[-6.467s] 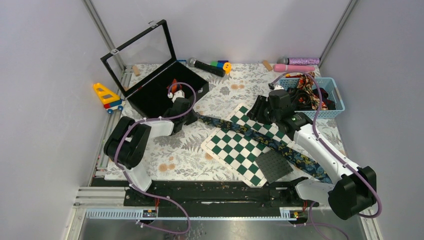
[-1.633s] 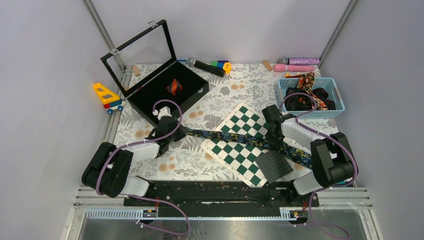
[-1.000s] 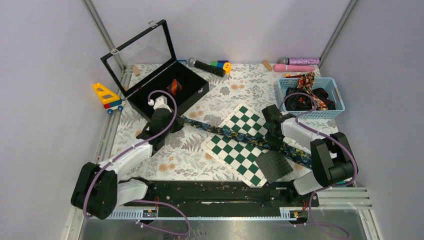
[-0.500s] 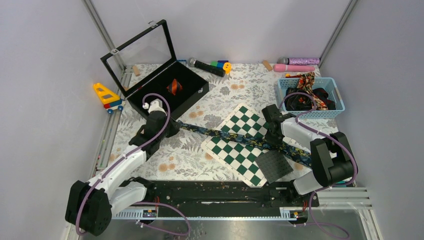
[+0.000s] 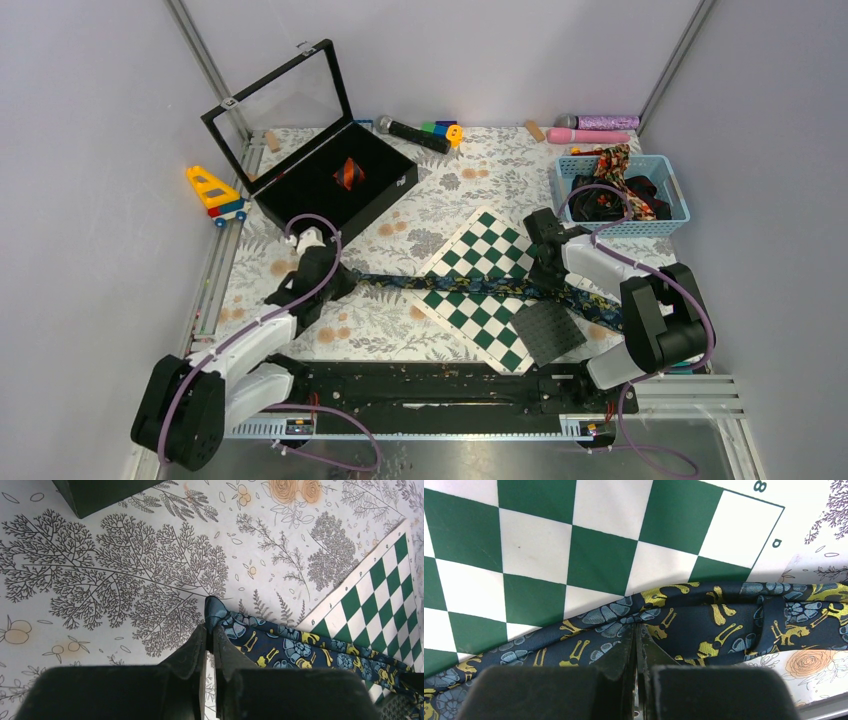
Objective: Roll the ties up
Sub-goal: Move the tie to the center of the board.
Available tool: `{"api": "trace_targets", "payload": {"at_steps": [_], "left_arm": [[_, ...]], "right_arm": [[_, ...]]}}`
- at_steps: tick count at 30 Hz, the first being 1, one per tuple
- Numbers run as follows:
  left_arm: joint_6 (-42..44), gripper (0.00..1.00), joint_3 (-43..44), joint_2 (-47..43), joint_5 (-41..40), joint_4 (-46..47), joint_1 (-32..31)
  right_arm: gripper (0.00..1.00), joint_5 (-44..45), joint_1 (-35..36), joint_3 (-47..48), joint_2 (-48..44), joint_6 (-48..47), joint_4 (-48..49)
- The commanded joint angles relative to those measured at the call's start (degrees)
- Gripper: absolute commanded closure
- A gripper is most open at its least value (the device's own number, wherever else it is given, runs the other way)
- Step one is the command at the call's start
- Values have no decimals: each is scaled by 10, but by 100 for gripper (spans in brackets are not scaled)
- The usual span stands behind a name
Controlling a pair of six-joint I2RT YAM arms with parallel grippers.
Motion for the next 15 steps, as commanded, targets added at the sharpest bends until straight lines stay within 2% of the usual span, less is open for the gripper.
{"api": "trace_targets", "payload": {"at_steps": [1, 6, 11, 15], "left_arm": [[-4, 94, -10, 24, -53, 109, 7], [-2, 71, -15, 56, -81, 161, 7], [-5, 46, -9, 77, -99, 159, 7], [-6, 39, -9, 59, -102, 138, 7]], "right_arm": [[100, 3, -2, 11, 9, 0, -9], [100, 3, -2, 11, 9, 0, -9], [100, 3, -2, 11, 9, -1, -8], [100, 8, -2, 12, 1, -9, -9]]}}
